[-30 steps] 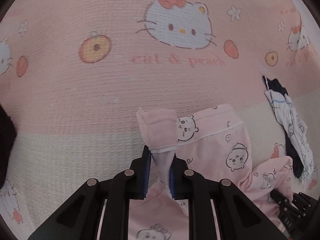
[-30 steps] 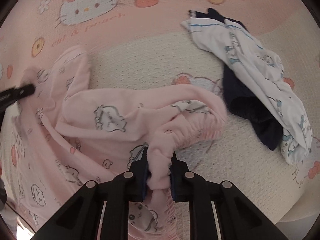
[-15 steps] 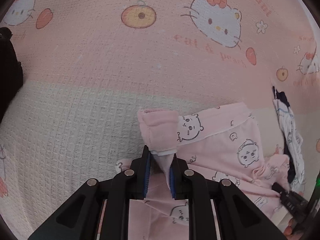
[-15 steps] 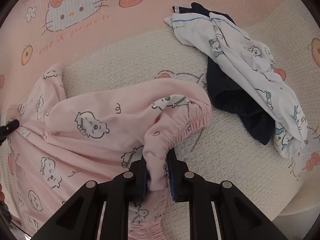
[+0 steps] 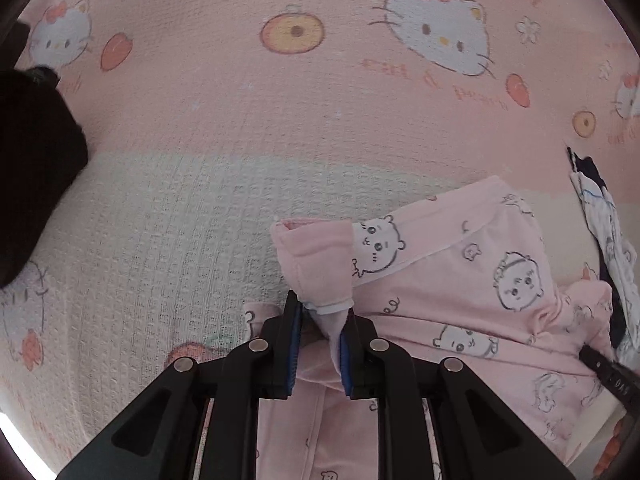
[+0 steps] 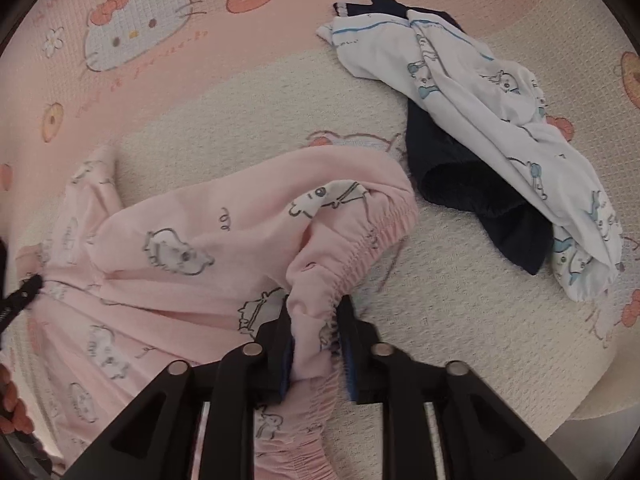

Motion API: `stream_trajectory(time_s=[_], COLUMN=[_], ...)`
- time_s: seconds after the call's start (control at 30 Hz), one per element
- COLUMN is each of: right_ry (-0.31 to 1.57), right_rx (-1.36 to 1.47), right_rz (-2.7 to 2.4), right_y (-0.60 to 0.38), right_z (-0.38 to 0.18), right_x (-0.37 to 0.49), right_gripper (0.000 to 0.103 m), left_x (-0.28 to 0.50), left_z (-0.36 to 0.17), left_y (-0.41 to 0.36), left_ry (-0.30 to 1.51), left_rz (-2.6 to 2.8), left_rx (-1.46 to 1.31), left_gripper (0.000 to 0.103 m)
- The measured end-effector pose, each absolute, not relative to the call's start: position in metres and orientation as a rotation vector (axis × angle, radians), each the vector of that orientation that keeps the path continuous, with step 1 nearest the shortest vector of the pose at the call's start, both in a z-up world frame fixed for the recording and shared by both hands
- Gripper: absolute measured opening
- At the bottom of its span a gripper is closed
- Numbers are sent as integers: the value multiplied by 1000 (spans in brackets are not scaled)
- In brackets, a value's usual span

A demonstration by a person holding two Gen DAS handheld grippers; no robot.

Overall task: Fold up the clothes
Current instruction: 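Open both grippers and release the pink pants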

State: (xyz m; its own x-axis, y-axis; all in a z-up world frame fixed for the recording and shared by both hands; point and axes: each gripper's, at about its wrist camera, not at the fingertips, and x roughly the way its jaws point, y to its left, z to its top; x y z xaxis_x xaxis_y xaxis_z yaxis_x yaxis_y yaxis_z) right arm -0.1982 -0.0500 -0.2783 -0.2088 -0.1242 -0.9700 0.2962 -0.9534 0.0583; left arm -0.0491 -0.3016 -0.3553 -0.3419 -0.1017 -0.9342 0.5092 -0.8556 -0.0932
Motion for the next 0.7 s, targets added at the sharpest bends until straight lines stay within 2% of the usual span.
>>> stream_trajectory(time_s=[0.07, 0.13, 0.2, 0.27, 0.3, 0.43, 0.53, 0.7], right_ry=[115, -2, -128, -241, -299, -576, -708, -652], right_rx=[1726, 1676, 1630, 1619, 1626, 1666, 1700, 1800], right_rz=[-2250, -2256, -2264, -2287, -2287, -2218, -2164, -2145], right_y=[-45, -37, -27, -15, -10, 16, 25, 13], right_z=[-266, -253, -239, -227, -222, -208, -224, -237], right_x=[-198, -200, -202, -203, -205, -125, -134, -169], right_gripper=[70, 70, 71, 73, 73, 74, 74, 74], left_x=[-50, -49, -45, -38, -36, -37, -51, -69], left_z=[-350, -345, -340, -334, -329, -313, -304, -288], left_y=[-304, -312, -322, -332, -336, -343, -338, -313], left_ry=[579, 727, 929, 1117, 1165, 1215, 1145, 983], left_rz=[-2250, -2265, -2277, -2281, -2277, -2262, -2287, -2383], left_rx=[1554, 1590, 1600, 1561, 1523, 1435, 1470, 1580], left_gripper=[14, 16, 28, 61, 64, 64, 64, 64])
